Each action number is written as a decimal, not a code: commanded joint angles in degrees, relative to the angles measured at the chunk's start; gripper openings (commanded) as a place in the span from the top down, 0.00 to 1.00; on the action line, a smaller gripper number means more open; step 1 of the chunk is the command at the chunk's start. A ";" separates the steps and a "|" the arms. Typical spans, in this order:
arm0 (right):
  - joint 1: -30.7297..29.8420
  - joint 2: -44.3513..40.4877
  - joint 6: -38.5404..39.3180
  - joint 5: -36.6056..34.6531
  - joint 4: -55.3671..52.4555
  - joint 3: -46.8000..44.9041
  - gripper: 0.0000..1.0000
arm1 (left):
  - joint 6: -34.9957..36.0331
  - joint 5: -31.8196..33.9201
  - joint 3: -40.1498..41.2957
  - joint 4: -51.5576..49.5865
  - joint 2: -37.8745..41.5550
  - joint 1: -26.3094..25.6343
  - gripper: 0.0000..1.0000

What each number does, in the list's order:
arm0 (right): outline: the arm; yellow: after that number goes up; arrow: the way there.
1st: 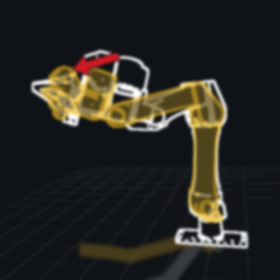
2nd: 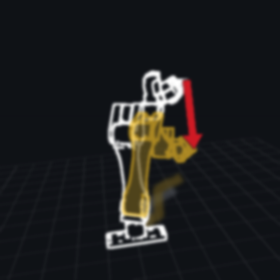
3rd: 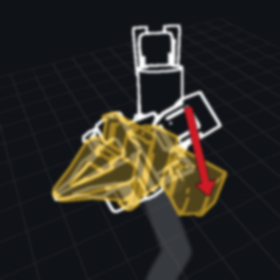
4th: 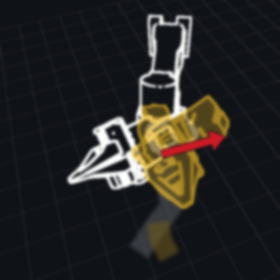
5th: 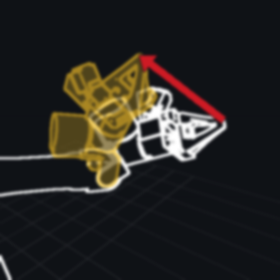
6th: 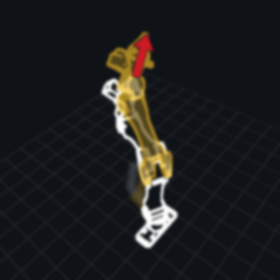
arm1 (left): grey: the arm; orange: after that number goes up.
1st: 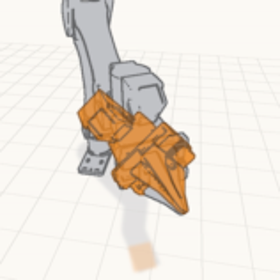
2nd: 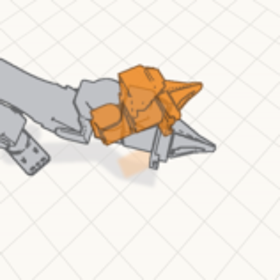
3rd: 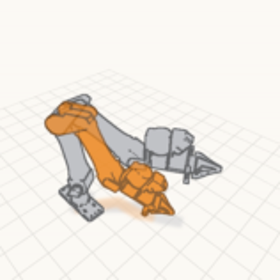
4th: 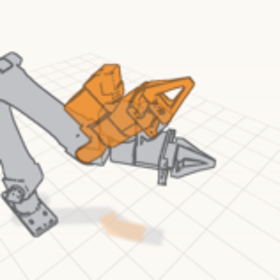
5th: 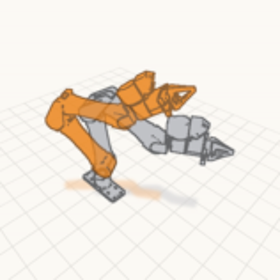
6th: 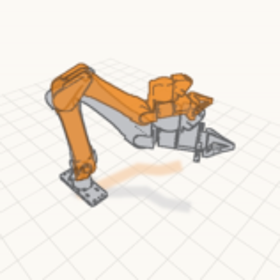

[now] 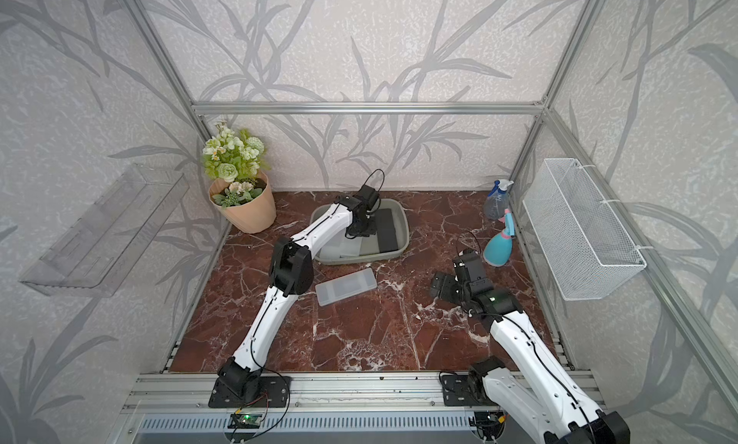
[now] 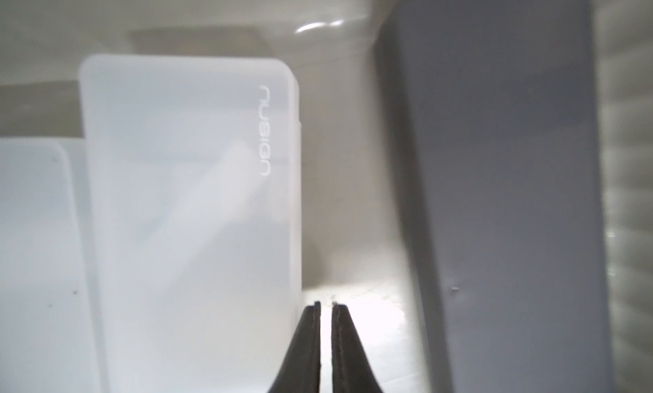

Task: Put the pencil case into the storage box
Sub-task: Place the pencil case at the storage box.

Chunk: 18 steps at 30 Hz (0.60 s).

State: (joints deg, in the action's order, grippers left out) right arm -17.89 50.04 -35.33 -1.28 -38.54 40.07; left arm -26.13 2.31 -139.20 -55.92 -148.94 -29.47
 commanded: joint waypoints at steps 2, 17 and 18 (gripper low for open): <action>0.12 -1.17 -0.92 -1.27 -1.40 -0.94 0.01 | -0.83 4.45 3.33 -1.49 2.16 2.39 0.88; 0.12 -0.18 -0.70 -1.36 -0.95 -0.48 0.01 | 1.82 4.30 2.04 2.86 7.37 1.12 0.55; 0.07 0.03 -0.64 -1.27 -0.79 -0.40 0.01 | 2.30 4.07 1.47 3.01 8.25 0.85 0.49</action>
State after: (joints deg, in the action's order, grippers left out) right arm -17.89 49.60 -35.57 -1.91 -39.20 39.72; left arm -25.98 5.67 -134.98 -53.36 -146.04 -28.12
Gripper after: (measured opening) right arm 0.990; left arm 0.470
